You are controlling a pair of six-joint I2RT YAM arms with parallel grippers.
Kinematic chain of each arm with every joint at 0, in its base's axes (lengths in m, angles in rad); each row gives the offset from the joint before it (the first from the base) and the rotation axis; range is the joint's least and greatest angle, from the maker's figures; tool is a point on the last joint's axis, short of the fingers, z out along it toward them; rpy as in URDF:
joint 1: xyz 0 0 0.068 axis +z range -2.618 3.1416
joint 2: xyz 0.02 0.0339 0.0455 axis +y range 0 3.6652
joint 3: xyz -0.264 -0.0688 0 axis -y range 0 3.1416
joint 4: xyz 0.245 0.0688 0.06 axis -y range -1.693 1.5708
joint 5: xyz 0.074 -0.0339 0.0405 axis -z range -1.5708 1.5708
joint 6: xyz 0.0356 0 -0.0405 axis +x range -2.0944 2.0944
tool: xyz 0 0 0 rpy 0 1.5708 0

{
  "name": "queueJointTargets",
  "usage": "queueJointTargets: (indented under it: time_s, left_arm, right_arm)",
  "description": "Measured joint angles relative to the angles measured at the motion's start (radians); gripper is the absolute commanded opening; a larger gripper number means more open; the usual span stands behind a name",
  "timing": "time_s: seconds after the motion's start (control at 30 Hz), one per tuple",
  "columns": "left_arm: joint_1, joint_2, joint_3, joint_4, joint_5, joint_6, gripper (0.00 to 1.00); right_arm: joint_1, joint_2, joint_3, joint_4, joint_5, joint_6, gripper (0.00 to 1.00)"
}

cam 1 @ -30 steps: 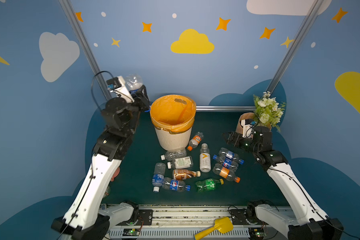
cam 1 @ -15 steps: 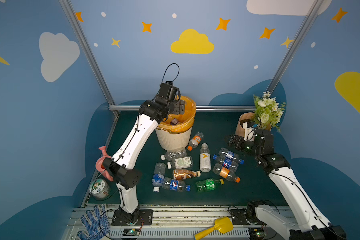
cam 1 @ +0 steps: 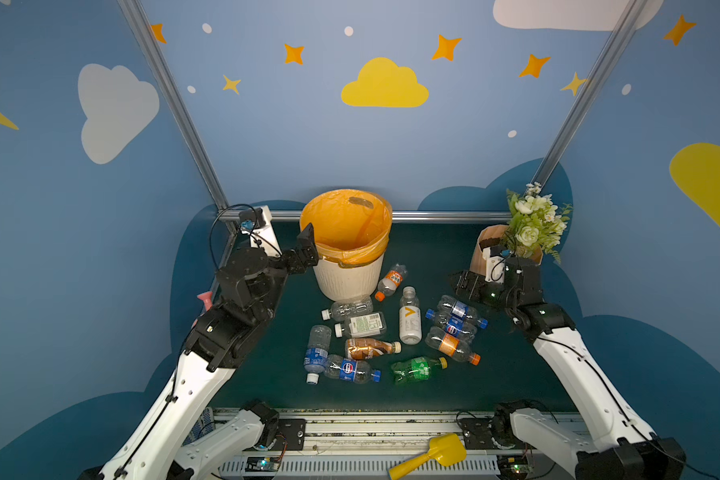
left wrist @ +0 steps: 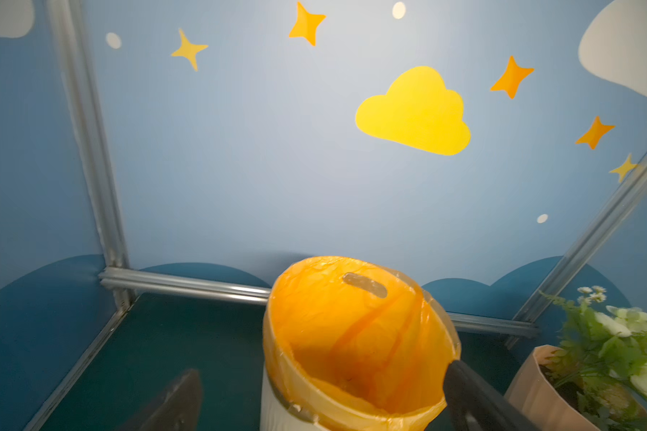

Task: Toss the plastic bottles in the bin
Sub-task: 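Grasp the white V-label bottle with the right gripper while the left gripper withdraws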

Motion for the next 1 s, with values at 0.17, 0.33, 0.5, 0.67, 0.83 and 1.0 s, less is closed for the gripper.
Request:
queueJointTargets:
  time_s: [0.17, 0.33, 0.5, 0.67, 0.83, 1.0]
  left_arm:
    - [0.009, -0.122, -0.122, -0.010, -0.110, -0.042, 1.00]
    - [0.037, -0.204, -0.214, -0.044, -0.185, -0.111, 1.00]
    - [0.086, -0.217, -0.250, -0.097, -0.199, -0.188, 1.00]
    - [0.138, -0.233, -0.285, -0.137, -0.179, -0.251, 1.00]
    - [0.180, -0.244, -0.306, -0.163, -0.137, -0.303, 1.00]
    - [0.199, -0.264, -0.325, -0.171, -0.100, -0.338, 1.00]
  right_arm:
    - [0.078, 0.097, 0.038, -0.026, 0.003, 0.006, 0.84]
    - [0.195, 0.237, 0.133, -0.077, 0.029, -0.001, 0.83]
    - [0.270, 0.381, 0.201, -0.140, 0.055, 0.000, 0.83]
    - [0.315, 0.482, 0.240, -0.206, 0.082, 0.003, 0.81]
    - [0.345, 0.563, 0.266, -0.239, 0.091, 0.011, 0.80]
    - [0.362, 0.635, 0.287, -0.269, 0.093, 0.022, 0.80]
